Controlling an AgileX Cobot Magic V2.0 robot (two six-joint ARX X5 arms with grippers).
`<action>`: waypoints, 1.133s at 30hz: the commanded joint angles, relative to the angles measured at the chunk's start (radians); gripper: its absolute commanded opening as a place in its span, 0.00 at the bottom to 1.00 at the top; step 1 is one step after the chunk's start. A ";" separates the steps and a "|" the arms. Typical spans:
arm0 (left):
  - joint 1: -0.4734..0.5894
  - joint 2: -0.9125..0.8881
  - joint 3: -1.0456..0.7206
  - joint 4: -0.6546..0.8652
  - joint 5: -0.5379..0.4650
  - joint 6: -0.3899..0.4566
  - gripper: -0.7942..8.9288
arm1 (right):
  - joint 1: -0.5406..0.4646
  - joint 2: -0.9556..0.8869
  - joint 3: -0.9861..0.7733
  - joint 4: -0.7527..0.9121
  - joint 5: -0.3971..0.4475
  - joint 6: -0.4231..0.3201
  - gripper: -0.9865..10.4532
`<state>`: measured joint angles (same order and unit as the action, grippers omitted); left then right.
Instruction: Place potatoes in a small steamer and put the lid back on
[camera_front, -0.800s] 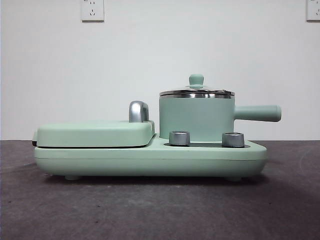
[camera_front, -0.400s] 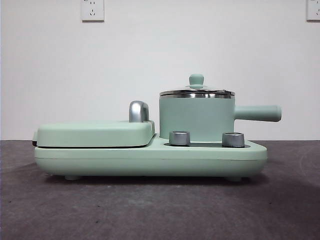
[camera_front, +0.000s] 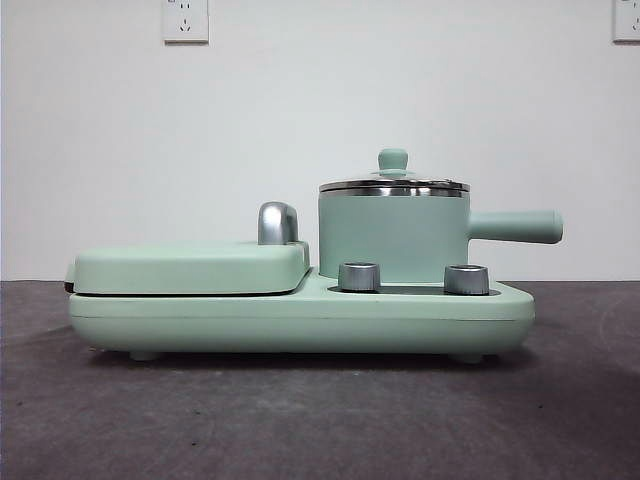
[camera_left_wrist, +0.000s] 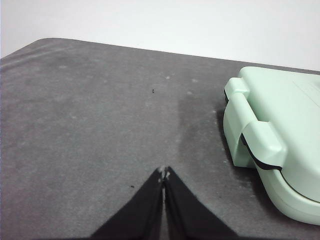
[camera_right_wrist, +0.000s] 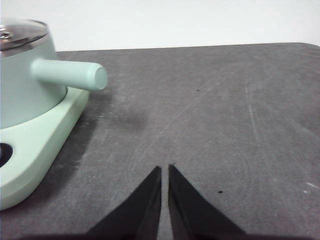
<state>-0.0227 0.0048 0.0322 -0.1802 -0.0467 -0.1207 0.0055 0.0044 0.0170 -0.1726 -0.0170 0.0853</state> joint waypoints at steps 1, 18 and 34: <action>-0.002 -0.002 -0.019 0.001 -0.001 -0.003 0.09 | -0.002 -0.001 -0.006 -0.007 0.009 -0.011 0.10; -0.002 -0.002 -0.019 0.001 -0.001 -0.003 0.09 | -0.007 -0.001 -0.006 0.017 0.008 -0.011 0.10; -0.002 -0.002 -0.019 0.001 -0.001 -0.003 0.09 | -0.007 -0.001 -0.006 0.017 0.008 -0.011 0.10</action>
<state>-0.0227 0.0048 0.0322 -0.1802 -0.0467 -0.1207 -0.0010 0.0044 0.0166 -0.1677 -0.0132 0.0818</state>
